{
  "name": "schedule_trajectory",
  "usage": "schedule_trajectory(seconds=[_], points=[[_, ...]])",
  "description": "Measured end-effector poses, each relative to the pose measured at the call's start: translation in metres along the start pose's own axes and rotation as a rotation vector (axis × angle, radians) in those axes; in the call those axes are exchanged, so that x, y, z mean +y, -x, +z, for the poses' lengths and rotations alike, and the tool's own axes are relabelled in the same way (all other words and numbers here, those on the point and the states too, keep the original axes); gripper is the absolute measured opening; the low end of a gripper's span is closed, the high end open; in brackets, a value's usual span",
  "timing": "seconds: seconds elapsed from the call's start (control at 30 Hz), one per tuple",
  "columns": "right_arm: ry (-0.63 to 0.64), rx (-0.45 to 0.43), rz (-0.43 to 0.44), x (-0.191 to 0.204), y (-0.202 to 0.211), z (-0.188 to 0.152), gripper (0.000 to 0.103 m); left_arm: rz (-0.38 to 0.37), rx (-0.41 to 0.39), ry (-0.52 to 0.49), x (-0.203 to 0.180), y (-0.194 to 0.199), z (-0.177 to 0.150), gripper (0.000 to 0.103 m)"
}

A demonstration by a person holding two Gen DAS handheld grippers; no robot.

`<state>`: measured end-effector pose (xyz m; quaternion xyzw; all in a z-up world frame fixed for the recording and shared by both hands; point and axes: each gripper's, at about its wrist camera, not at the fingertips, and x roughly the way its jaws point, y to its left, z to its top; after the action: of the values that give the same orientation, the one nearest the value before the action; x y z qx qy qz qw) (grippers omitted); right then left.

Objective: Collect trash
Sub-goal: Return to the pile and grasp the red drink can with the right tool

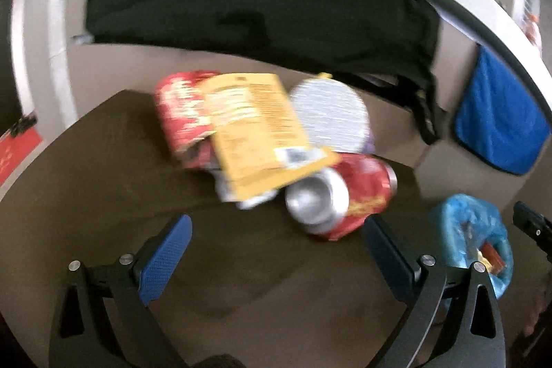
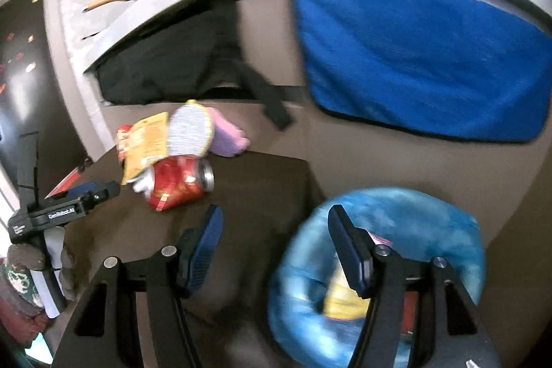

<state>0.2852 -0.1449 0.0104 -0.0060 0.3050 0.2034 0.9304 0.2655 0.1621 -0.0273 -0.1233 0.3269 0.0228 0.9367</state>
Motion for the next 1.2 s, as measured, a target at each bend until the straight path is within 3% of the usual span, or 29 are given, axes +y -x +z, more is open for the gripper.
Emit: schedule_trajectory(seconds=[0.17,0.3,0.47,0.7,0.8,0.93,1.1,1.2], points=[[0.055,0.023,0.039,0.042,-0.026,0.010,0.061,0.021,-0.034,0.081,0.041,0.006,0.006,0.098],[0.086,0.037,0.052,0.065,-0.045,0.016,0.061,-0.056,-0.011,0.164,0.062,-0.011,0.021,0.095],[0.107,0.063,0.047,0.077,-0.062,0.017,0.061,-0.194,0.042,0.183,0.063,-0.042,0.040,0.087],[0.093,0.103,0.033,0.071,-0.079,0.011,0.061,-0.243,0.073,0.203,0.057,-0.073,0.056,0.084],[0.108,0.115,0.023,0.071,-0.086,0.009,0.061,-0.210,0.051,0.187,0.059,-0.065,0.054,0.084],[0.124,0.122,0.041,0.076,-0.098,0.011,0.061,-0.082,-0.016,0.102,0.057,-0.040,0.046,0.084],[0.083,0.152,0.111,0.083,-0.126,0.024,0.061,0.057,-0.051,0.035,0.060,-0.017,0.035,0.084],[0.096,0.171,0.141,0.089,-0.146,0.033,0.061,0.098,-0.054,0.017,0.065,-0.007,0.028,0.084]])
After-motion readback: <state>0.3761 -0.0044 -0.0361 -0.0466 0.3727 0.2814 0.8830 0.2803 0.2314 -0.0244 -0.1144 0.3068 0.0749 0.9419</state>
